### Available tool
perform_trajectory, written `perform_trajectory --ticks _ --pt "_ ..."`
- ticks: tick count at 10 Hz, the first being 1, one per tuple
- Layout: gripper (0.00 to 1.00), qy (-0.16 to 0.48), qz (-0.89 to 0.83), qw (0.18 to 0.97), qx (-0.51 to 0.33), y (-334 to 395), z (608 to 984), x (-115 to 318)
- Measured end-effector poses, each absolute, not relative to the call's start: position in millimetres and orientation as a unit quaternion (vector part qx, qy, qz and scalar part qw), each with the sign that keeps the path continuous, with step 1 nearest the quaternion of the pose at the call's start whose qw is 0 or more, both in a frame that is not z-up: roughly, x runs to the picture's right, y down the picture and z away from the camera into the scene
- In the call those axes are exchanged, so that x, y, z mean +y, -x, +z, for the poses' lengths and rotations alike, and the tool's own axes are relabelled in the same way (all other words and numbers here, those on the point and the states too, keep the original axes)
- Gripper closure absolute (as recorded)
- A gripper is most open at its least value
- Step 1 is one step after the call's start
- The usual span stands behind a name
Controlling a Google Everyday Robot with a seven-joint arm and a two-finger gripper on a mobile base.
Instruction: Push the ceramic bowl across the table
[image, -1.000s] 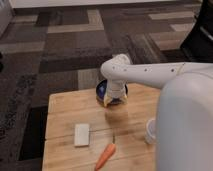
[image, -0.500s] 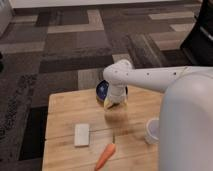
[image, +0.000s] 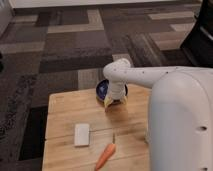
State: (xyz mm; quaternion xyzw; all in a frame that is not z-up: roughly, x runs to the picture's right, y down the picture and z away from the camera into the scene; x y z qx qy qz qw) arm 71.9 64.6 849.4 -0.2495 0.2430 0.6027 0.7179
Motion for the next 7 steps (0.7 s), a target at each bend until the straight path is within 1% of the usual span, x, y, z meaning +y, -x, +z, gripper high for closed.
perform_trajectory --ticks 2,3,4,5,7 --pt "0.35 0.213 0.603 0.731 0.238 -84.2 863.5 16.9" --pt "0.35 0.202 0.604 0.734 0.236 -85.8 863.9 4.1" --pt "0.35 0.181 0.606 0.739 0.23 -89.7 860.0 -20.8" --pt "0.35 0.17 0.607 0.742 0.227 -90.3 855.2 -31.4" --pt "0.35 0.161 0.605 0.747 0.224 -85.7 841.0 -34.9"
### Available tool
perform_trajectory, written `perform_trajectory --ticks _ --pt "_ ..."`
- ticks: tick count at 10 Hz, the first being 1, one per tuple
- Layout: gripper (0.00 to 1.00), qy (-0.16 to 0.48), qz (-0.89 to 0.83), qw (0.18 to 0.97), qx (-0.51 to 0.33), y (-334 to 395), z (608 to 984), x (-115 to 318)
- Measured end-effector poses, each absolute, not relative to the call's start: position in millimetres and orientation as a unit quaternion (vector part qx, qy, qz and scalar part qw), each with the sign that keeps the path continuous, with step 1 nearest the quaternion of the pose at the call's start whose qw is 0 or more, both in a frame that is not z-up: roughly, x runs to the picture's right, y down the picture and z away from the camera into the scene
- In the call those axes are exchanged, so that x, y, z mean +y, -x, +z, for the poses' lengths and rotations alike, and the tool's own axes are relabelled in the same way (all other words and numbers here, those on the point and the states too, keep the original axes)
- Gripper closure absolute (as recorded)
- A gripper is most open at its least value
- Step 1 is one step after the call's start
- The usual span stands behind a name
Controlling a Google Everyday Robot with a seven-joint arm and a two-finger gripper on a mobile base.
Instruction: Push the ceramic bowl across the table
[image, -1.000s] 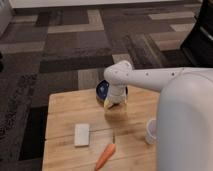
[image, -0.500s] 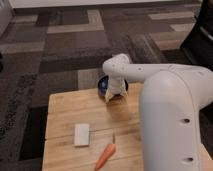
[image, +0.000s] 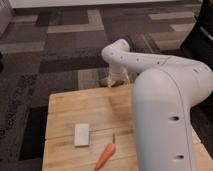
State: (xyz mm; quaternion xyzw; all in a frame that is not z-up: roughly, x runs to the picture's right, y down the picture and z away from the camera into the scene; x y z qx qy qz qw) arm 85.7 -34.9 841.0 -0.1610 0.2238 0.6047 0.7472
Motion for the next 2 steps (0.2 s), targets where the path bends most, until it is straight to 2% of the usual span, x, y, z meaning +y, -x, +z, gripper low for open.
perform_trajectory --ticks 2 --pt "0.35 0.162 0.605 0.748 0.22 -82.1 836.6 -32.9"
